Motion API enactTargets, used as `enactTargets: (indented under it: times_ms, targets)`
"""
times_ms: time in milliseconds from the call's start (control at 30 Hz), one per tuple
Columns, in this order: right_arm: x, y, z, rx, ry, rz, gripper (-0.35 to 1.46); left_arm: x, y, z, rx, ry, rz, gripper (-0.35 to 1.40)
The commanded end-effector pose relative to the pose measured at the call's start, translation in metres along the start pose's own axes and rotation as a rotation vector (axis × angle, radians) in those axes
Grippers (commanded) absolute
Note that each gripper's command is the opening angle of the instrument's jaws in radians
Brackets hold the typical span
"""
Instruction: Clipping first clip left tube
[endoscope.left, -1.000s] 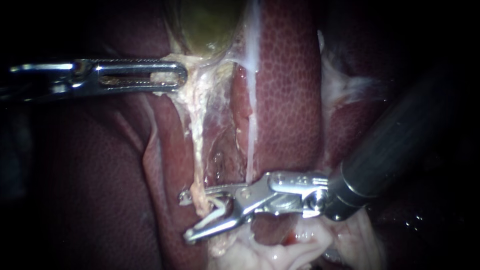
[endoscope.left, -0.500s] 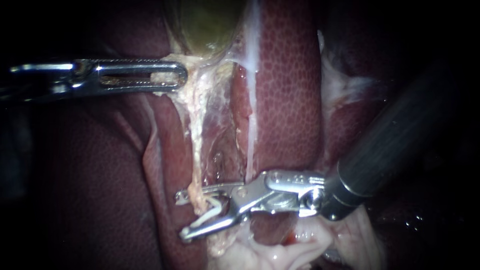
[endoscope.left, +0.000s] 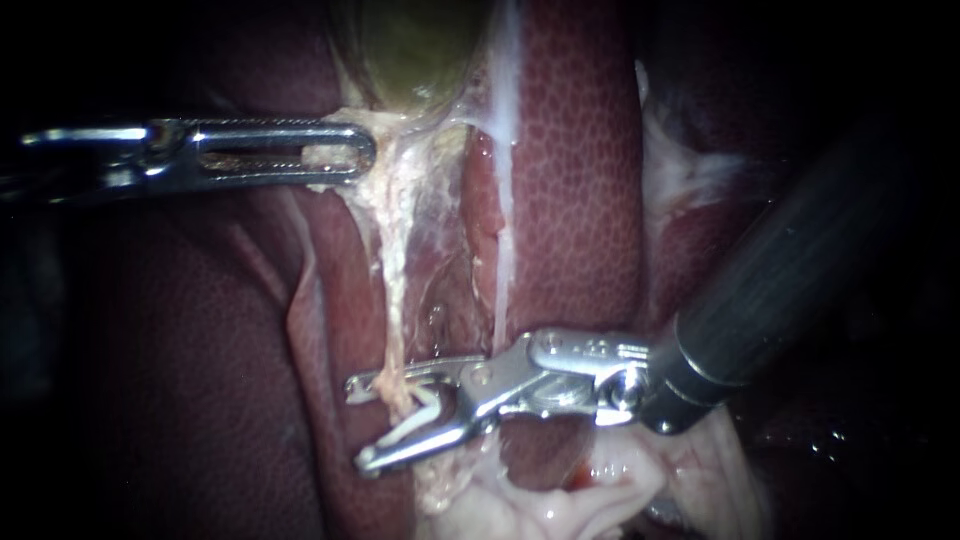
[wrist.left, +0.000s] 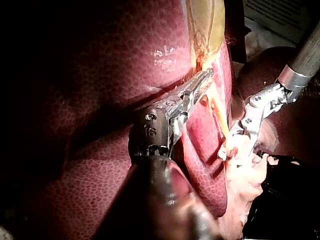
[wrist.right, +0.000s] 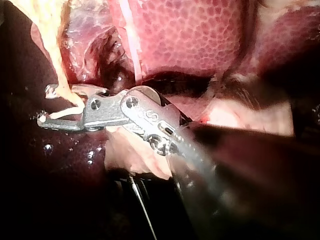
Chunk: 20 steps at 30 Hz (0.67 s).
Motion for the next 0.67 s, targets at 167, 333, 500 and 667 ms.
enactTargets:
  times_ms: [167, 333, 500, 667]
  targets:
    - [0.0001, 0.0003, 0.0004, 0.004, 0.0, -0.003, -0.35, 0.0, 0.0, 0.0, 0.0, 0.0, 0.0, -0.35]
    - [0.0, 0.0005, 0.0003, 0.004, 0.0, -0.003, -0.35, 0.0, 0.0, 0.0, 0.0, 0.0, 0.0, -0.35]
    - [-0.0001, 0.0005, 0.0002, 0.004, 0.0, -0.003, -0.35, 0.0, 0.0, 0.0, 0.0, 0.0, 0.0, -0.35]
    - [-0.0002, 0.0007, -0.0001, 0.005, 0.0, 0.003, -0.35, 0.0, 0.0, 0.0, 0.0, 0.0, 0.0, -0.35]
